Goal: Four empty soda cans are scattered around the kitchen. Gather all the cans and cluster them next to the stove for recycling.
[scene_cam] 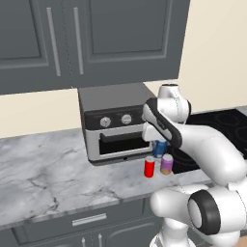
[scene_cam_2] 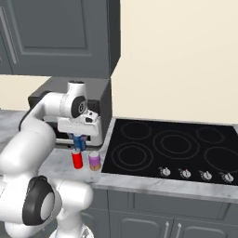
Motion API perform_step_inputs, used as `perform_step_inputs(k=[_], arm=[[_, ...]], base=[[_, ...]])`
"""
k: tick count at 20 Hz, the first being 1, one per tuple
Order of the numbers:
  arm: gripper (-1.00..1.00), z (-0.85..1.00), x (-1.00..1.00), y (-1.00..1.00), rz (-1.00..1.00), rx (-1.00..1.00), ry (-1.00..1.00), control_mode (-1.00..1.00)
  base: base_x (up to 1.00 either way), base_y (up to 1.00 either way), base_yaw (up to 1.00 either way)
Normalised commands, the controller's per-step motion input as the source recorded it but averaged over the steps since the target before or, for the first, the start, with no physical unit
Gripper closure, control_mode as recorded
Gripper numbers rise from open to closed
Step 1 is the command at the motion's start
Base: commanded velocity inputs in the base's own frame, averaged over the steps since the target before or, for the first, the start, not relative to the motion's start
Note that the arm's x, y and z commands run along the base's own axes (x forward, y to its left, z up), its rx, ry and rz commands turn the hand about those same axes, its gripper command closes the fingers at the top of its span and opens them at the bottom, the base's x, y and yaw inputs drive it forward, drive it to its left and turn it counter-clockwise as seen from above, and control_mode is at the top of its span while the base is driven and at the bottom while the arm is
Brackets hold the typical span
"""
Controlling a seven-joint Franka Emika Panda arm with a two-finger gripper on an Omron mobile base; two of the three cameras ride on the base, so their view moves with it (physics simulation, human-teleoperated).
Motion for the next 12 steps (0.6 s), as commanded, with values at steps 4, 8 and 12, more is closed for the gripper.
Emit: perform_step_inputs(k=[4,8,12], arm=[[1.0,-0.17,-0.11,0.0,0.0,0.0,0.07,-1.0],[1.0,-0.15,-0.23,0.0,0.0,0.0,0.05,-1.0],[1.0,-0.12,-0.29,-0.01,0.0,0.0,0.01,-1.0]], base=[[0.0,0.0,0.0],[0.0,0.0,0.0],[0.0,0.0,0.0]])
